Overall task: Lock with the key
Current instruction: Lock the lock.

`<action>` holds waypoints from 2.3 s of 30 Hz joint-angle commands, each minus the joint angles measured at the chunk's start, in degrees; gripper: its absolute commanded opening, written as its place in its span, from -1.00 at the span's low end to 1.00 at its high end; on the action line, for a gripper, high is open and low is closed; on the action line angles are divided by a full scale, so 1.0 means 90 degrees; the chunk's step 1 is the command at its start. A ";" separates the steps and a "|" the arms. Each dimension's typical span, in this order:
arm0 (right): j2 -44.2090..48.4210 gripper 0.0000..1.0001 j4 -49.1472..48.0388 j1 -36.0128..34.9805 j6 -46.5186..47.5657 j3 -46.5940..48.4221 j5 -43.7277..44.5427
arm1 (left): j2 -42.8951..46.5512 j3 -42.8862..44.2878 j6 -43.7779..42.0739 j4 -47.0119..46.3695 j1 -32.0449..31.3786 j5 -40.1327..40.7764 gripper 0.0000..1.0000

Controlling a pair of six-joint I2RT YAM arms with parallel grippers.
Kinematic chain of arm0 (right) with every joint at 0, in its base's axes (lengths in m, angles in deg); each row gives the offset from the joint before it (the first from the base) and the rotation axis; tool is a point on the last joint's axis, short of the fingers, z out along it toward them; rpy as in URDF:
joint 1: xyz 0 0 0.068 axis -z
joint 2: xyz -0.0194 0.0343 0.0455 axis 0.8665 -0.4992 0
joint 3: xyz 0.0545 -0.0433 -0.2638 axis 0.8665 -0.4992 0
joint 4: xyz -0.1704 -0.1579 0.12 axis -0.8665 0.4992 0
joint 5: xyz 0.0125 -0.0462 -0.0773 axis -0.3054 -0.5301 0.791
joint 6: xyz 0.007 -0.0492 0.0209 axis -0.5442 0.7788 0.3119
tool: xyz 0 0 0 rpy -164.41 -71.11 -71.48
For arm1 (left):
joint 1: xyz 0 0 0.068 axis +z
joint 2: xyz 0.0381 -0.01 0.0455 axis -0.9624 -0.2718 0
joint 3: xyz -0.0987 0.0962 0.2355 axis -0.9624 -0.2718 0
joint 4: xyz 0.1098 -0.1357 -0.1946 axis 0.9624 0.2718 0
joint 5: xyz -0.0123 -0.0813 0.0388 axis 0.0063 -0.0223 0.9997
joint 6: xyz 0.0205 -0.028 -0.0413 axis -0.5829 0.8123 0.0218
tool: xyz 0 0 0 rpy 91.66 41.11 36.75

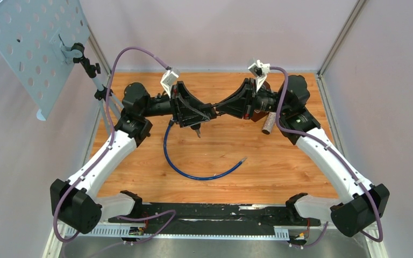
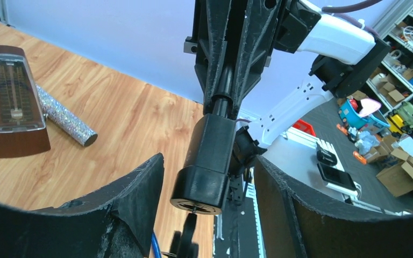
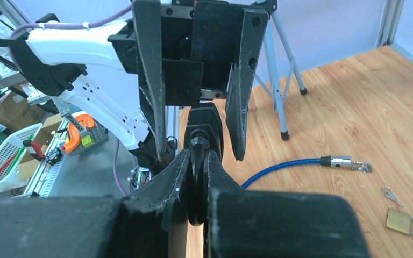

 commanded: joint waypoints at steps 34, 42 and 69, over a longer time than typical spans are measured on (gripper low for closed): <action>-0.0059 -1.00 -0.3337 -0.0121 -0.2080 -0.0507 0.1251 | -0.0266 -0.0303 0.1976 -0.3068 -0.0018 0.0575 -0.09; -0.0146 -1.00 -0.3676 -0.0188 -0.2285 -0.0619 0.1333 | -0.0249 -0.0311 0.2081 -0.3191 -0.0016 0.0710 -0.14; 0.0754 0.42 0.0240 0.0361 -0.0423 -0.0404 0.1338 | -0.0011 -0.0072 0.1451 -0.1913 0.0069 0.0789 -1.00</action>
